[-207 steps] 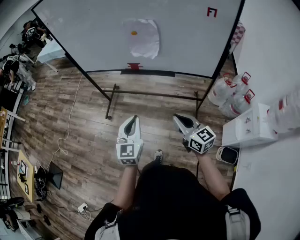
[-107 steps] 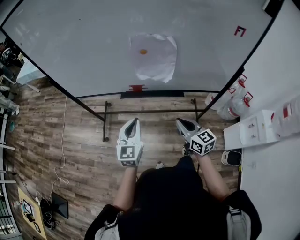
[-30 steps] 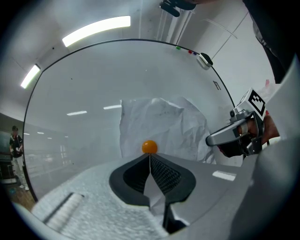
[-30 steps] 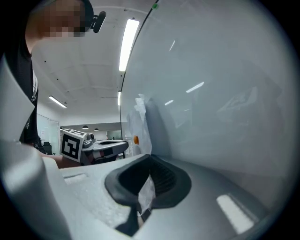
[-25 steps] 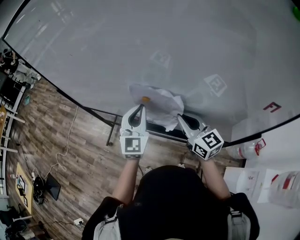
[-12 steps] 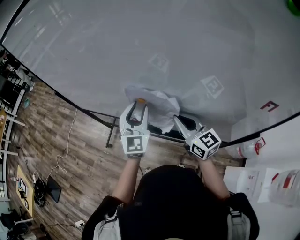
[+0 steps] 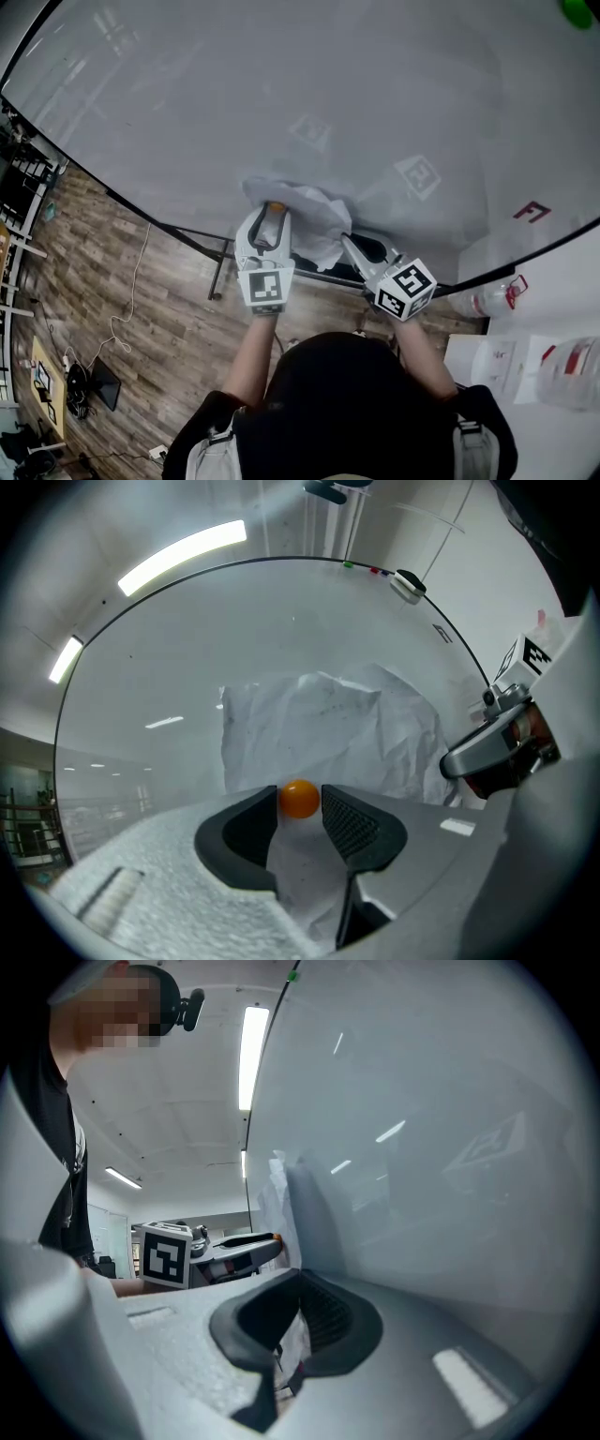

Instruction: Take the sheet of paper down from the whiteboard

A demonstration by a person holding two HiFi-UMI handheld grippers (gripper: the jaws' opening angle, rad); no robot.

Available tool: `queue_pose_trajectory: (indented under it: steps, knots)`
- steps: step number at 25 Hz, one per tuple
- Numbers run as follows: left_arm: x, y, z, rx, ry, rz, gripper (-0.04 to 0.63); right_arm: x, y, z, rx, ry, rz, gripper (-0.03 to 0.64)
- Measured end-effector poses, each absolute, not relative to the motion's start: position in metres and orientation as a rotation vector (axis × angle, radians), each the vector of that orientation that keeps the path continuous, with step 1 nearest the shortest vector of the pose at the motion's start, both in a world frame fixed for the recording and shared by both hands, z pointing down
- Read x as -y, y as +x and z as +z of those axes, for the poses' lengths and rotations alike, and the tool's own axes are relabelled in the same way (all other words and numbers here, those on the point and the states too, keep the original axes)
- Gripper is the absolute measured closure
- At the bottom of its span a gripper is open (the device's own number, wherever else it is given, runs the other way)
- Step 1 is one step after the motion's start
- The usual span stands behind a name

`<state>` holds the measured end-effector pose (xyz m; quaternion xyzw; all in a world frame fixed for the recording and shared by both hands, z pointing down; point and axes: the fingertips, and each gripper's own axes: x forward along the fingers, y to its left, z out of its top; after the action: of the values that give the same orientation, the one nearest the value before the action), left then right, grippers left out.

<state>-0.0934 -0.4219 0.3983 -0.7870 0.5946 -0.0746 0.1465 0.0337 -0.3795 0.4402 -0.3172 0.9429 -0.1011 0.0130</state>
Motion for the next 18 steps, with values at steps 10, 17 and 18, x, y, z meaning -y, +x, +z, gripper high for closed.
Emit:
queue_pose_trajectory:
  steps: [10, 17, 18]
  knots:
    - [0.4236, -0.0924, 0.3969, -1.715, -2.269, -0.167, 0.460, 0.3803, 0.0343, 0.4390, -2.928, -0.987, -0.318, 0.614]
    - [0.4231, -0.0915, 0.3969, -1.701, -2.295, -0.155, 0.462, 0.3807, 0.0348, 0.4404, -2.923, -1.003, -0.330, 0.614]
    - [0.4231, -0.0915, 0.3967, -1.699, -2.302, -0.148, 0.462, 0.3805, 0.0347, 0.4409, -2.924, -1.005, -0.332, 0.614]
